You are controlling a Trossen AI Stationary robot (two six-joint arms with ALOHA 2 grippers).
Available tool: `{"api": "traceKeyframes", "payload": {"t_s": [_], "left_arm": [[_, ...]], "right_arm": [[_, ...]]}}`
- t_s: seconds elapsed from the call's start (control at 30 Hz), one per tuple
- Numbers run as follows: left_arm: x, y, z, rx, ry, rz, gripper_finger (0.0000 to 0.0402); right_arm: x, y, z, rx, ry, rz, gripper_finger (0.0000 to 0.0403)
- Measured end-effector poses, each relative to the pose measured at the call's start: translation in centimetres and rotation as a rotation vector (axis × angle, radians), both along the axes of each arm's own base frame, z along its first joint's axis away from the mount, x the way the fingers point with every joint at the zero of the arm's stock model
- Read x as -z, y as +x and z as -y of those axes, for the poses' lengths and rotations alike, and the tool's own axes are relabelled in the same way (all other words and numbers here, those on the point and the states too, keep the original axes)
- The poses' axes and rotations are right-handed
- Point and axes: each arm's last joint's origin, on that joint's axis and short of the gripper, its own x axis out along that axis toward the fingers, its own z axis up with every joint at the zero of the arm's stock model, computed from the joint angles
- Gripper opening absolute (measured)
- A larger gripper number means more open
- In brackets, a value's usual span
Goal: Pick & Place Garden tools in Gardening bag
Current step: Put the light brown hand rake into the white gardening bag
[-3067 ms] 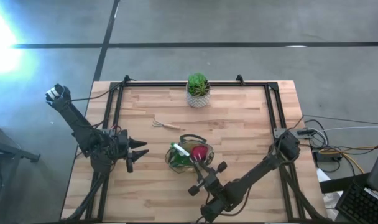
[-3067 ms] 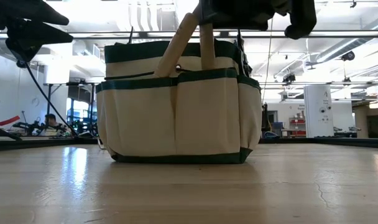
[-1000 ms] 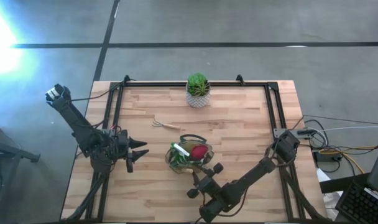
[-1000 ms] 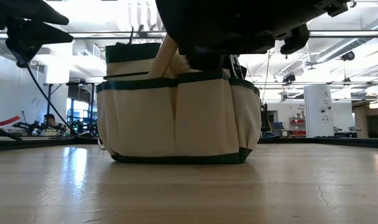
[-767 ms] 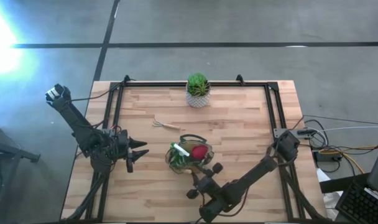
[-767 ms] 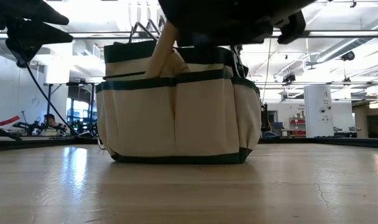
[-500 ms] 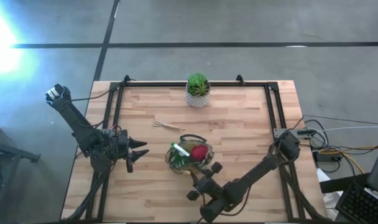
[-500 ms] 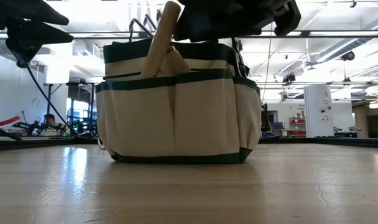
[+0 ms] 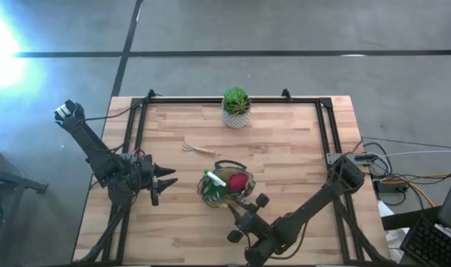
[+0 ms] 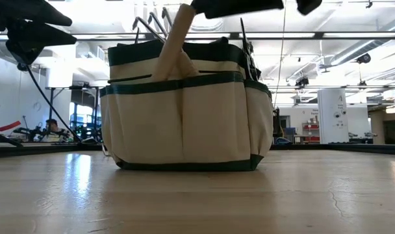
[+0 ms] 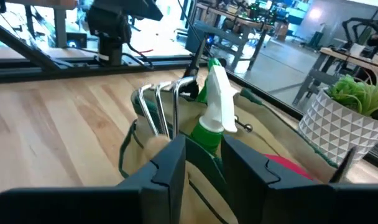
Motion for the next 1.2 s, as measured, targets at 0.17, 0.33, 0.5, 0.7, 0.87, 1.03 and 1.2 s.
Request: {"api": "traceKeyframes", "payload": {"t_s": [0.17, 0.33, 0.5, 0.7, 0.87, 1.03, 1.2], "left_arm": [[0.0, 0.0, 0.0, 0.0, 0.0, 0.0, 0.0177], [0.0, 0.0, 0.0, 0.0, 0.0, 0.0, 0.0177], [0.0, 0.0, 0.0, 0.0, 0.002, -0.001, 0.0177], [0.0, 0.0, 0.0, 0.0, 0.003, -0.002, 0.0177], [0.1, 0.0, 0.0, -0.001, 0.006, -0.005, 0.0177], [0.1, 0.0, 0.0, -0.001, 0.006, -0.005, 0.0177], [0.1, 0.0, 0.0, -0.001, 0.006, -0.005, 0.0177]], "right_arm": [[-0.9, -0.8, -0.4, -0.017, 0.002, 0.001, 0.0083], [-1.8, -1.3, -0.6, -0.026, 0.004, 0.007, 0.007], [-2.7, -1.8, -0.5, -0.031, 0.005, 0.011, 0.006], [-3.3, -2.8, -0.3, -0.036, -0.017, -0.021, 0.0051], [-4.3, -4.0, 0.2, -0.027, 0.005, -0.018, 0.0044], [-5.1, -5.4, 1.1, -0.022, 0.07, -0.07, 0.0038], [-5.3, -6.8, 2.4, 0.029, 0.13, -0.125, 0.0028]]}}
